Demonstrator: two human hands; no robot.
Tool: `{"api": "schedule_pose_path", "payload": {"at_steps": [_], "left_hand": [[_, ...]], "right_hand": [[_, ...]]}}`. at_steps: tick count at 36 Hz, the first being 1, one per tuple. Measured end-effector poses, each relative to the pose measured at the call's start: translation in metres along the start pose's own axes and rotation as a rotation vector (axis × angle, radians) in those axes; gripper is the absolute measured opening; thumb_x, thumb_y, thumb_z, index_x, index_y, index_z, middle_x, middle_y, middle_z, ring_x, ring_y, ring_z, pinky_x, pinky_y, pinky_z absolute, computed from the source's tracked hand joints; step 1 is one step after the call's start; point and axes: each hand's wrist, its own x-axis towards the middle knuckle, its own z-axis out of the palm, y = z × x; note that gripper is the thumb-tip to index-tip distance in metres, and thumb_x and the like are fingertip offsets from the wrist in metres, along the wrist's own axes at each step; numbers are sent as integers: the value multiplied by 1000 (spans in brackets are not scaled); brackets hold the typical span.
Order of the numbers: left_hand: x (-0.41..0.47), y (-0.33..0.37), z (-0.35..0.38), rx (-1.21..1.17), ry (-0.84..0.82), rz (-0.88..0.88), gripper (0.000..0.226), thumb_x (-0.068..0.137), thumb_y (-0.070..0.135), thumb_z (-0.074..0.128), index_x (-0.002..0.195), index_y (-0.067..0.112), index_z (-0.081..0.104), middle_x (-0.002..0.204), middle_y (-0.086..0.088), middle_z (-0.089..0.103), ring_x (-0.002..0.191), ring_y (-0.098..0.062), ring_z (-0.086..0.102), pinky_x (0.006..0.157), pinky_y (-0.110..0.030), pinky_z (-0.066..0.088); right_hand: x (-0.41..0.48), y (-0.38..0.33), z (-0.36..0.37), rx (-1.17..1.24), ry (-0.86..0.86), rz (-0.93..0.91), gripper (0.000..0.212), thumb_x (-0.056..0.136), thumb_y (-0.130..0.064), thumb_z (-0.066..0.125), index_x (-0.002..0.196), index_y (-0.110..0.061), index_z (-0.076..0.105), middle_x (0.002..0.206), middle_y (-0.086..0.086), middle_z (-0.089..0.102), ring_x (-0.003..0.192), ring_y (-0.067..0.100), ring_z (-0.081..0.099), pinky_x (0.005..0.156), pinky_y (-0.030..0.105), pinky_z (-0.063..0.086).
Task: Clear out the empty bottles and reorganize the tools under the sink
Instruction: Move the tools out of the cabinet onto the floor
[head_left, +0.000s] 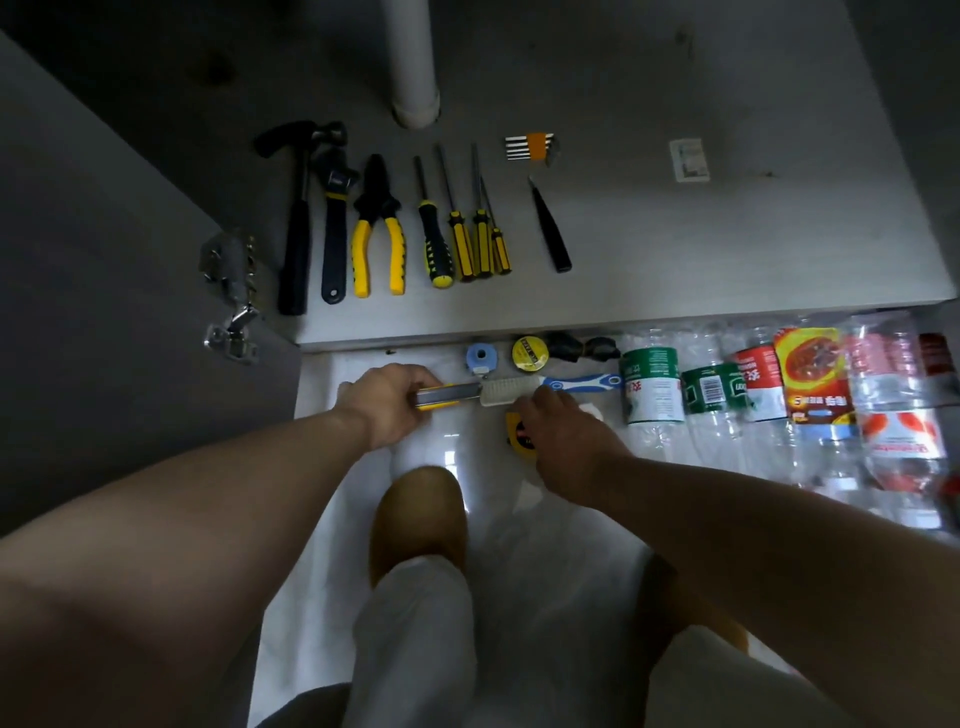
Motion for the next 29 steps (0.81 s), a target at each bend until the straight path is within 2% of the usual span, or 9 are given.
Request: {"api": "schedule_pose_path", "payload": {"at_steps": [3, 6, 9, 12, 16, 18, 21, 25, 29], "left_hand": [[0, -6, 2, -19, 69, -28, 26, 86, 23, 72, 103, 42, 66, 102, 15, 67, 106, -18, 62, 104, -44, 46], [2, -11, 3, -30, 108, -64, 24, 85, 21, 71, 99, 39, 64, 98, 14, 63, 102, -19, 63, 96, -35, 48], [5, -14, 4, -30, 93, -90, 29, 84, 16, 68, 106, 35, 65, 105, 6, 65, 104, -25, 63, 97, -43, 51], [9, -17, 7, 34, 97, -76, 44, 86, 9, 66, 125, 28, 64, 121, -10, 62, 113, -31, 60, 96, -41, 52], [15, -21, 9, 135, 136, -87, 54, 88, 4, 62, 137, 28, 58, 128, -15, 51, 123, -36, 51, 105, -40, 46], [17, -22, 6, 161, 150, -81, 51, 89, 1, 58, 134, 26, 60, 131, -15, 53, 122, -37, 52, 105, -39, 46], [19, -21, -2, 190, 203, -59, 42, 89, 2, 54, 122, 26, 65, 122, -14, 61, 116, -36, 55, 101, -40, 47], [18, -20, -5, 258, 232, -76, 49, 90, 2, 51, 126, 33, 63, 125, -9, 60, 121, -35, 48, 103, -46, 46], [19, -22, -3, 235, 249, -42, 47, 86, -1, 56, 125, 24, 64, 126, -9, 62, 122, -33, 50, 105, -39, 42]], "right_hand": [[-6, 4, 3, -80, 97, -83, 57, 84, -12, 61, 138, -13, 41, 139, 14, 40, 124, 30, 44, 93, 39, 48], [-14, 8, 9, -188, 47, -226, 60, 84, -17, 62, 141, -12, 45, 144, 13, 39, 129, 31, 42, 98, 42, 45], [-21, 6, 15, -249, -55, -262, 71, 84, -23, 65, 149, -12, 38, 157, 16, 24, 144, 35, 26, 110, 44, 37], [-26, 3, 18, -277, -95, -246, 73, 86, -25, 66, 150, -9, 35, 162, 17, 10, 150, 37, 14, 116, 49, 34], [-26, 0, 16, -244, -93, -231, 65, 86, -26, 65, 146, -12, 42, 161, 15, 15, 149, 35, 17, 114, 48, 36], [-23, 1, 13, -217, -92, -228, 61, 87, -27, 63, 144, -14, 45, 158, 13, 21, 146, 33, 22, 112, 46, 38], [-20, 3, 8, -169, -102, -222, 59, 86, -29, 63, 142, -17, 48, 155, 10, 26, 141, 30, 28, 108, 42, 42], [-19, 7, 1, -135, -120, -223, 58, 89, -25, 60, 145, -17, 47, 155, 7, 28, 140, 29, 30, 108, 42, 42], [-19, 10, -4, -136, -166, -235, 57, 90, -25, 60, 145, -19, 47, 156, 6, 26, 142, 27, 29, 110, 42, 41]]}}
